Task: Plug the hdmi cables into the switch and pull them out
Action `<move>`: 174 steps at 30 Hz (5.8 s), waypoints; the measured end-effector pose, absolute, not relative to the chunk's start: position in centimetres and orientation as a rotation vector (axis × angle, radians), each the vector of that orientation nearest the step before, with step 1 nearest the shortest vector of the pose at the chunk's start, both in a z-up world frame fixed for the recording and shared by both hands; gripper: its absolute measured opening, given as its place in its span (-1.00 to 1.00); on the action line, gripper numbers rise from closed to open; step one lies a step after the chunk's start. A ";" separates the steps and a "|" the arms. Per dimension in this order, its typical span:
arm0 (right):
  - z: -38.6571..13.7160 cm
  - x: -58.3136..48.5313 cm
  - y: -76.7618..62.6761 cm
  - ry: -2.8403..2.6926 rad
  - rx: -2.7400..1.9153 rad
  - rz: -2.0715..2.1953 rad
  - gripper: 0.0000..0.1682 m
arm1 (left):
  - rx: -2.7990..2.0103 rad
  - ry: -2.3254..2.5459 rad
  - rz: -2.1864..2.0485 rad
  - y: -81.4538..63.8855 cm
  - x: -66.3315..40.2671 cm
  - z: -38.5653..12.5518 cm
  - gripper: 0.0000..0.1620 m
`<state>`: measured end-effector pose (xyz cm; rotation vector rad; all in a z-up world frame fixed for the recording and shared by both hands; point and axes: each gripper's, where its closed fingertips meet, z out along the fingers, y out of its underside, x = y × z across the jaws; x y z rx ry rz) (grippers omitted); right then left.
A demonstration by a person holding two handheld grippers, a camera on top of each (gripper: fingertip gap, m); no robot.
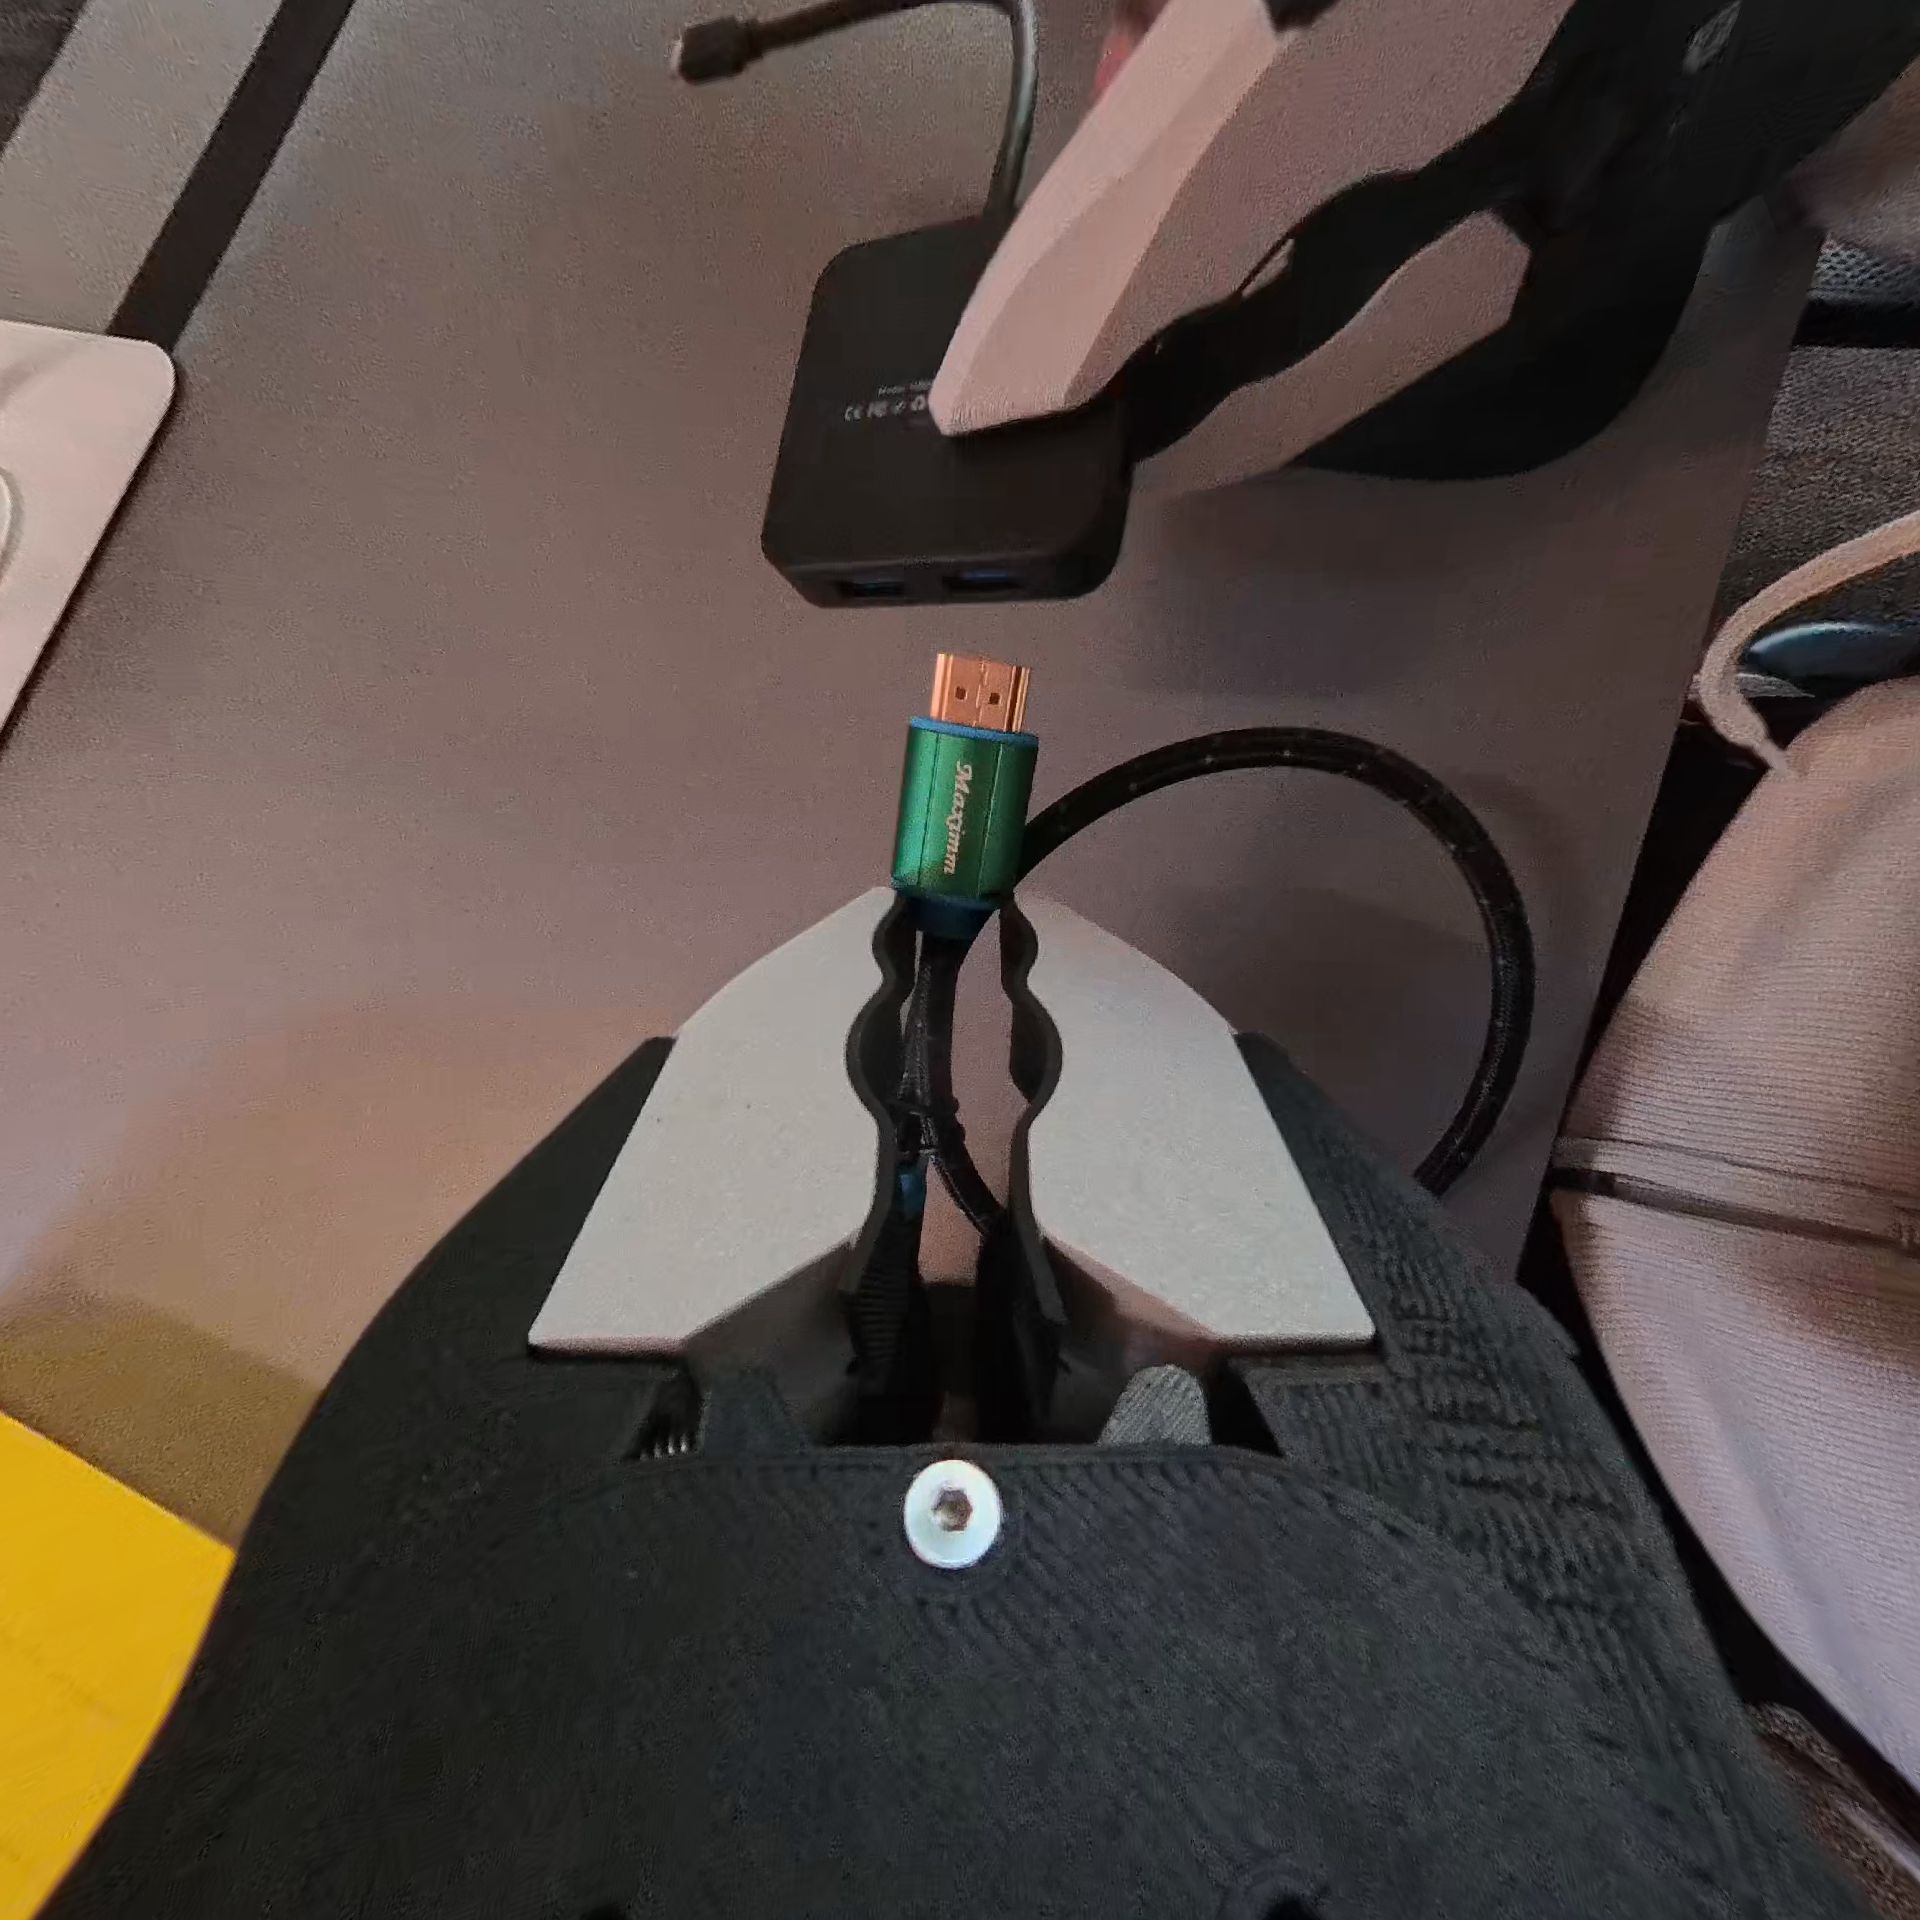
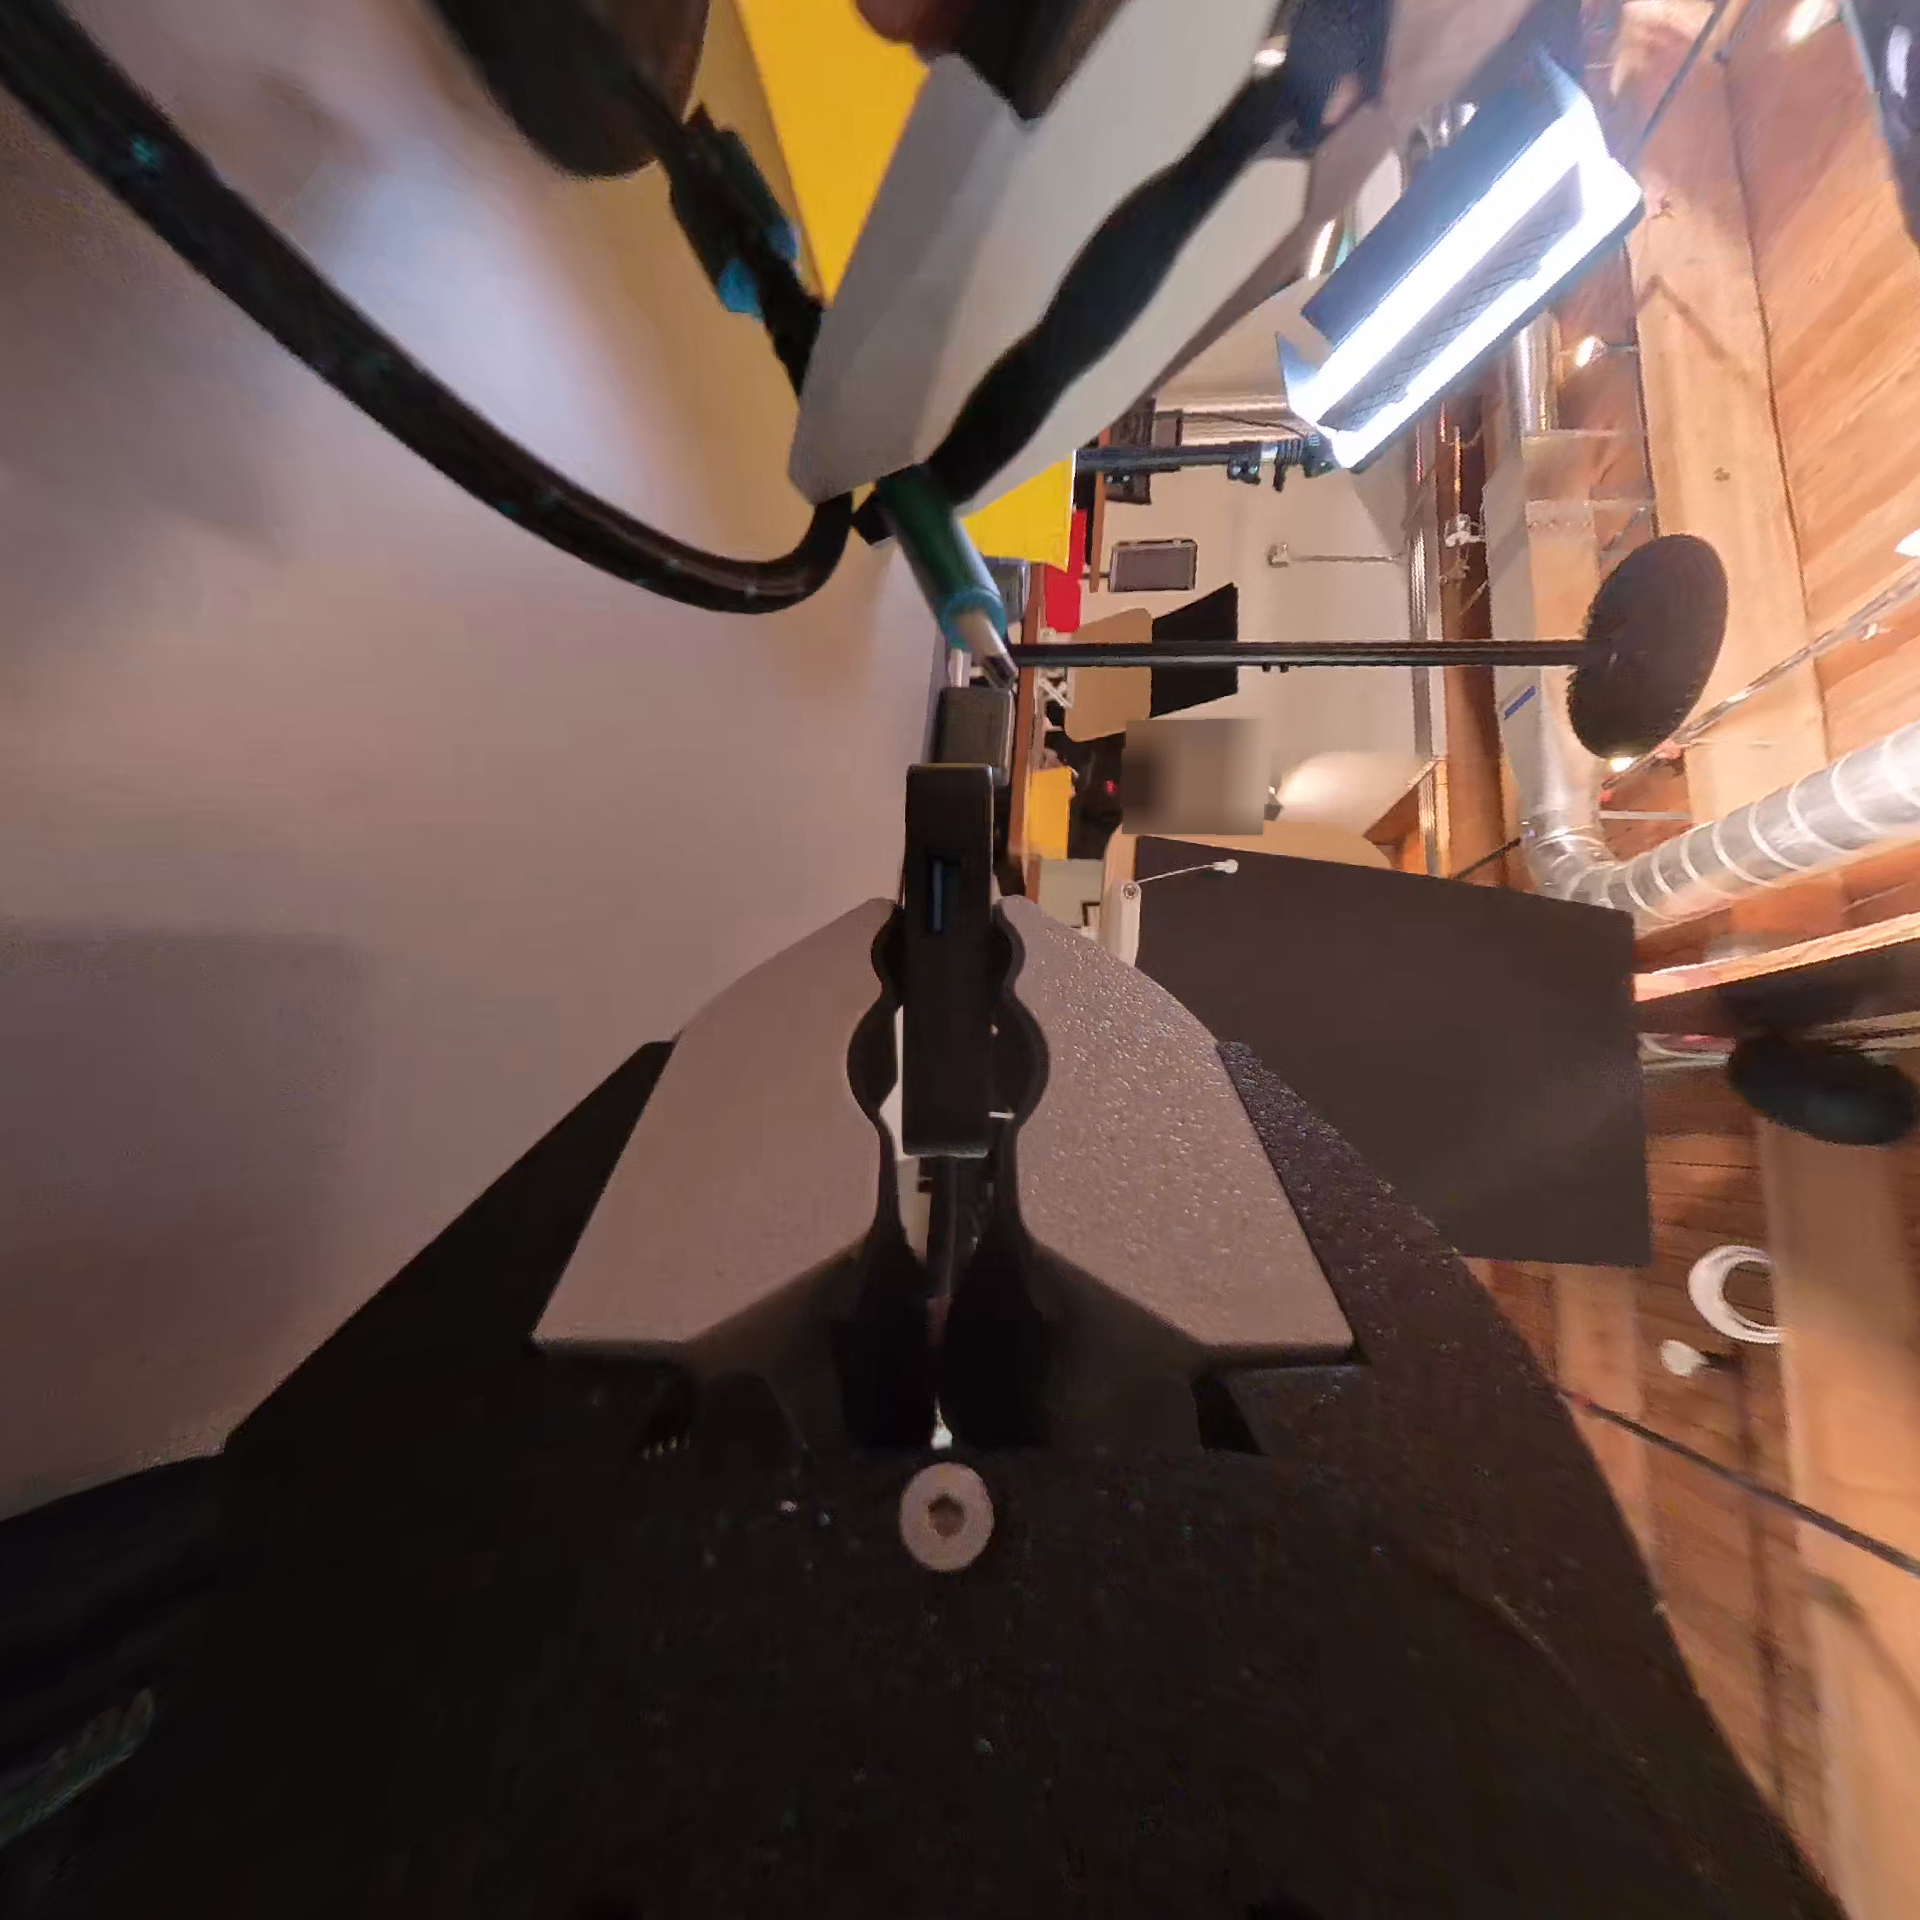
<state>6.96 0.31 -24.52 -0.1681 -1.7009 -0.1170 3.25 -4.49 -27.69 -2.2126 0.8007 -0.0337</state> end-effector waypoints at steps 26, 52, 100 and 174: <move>-19.3 10.5 -3.1 -1.533 -0.270 1.075 -0.83 | -2.186 0.823 -0.246 -5.1 4.6 -27.9 -0.80; -17.5 15.3 -9.5 -2.055 0.301 0.675 -0.84 | -2.040 1.296 -0.639 -8.6 11.2 -23.6 -0.80; -24.5 10.6 0.0 -2.016 0.023 -0.193 -0.84 | -2.217 0.826 -0.300 -3.4 6.0 -28.0 -0.42; -29.5 26.1 20.8 -0.968 -2.003 -0.122 -0.55 | -1.625 -0.565 0.609 -12.9 -20.1 -23.5 -0.12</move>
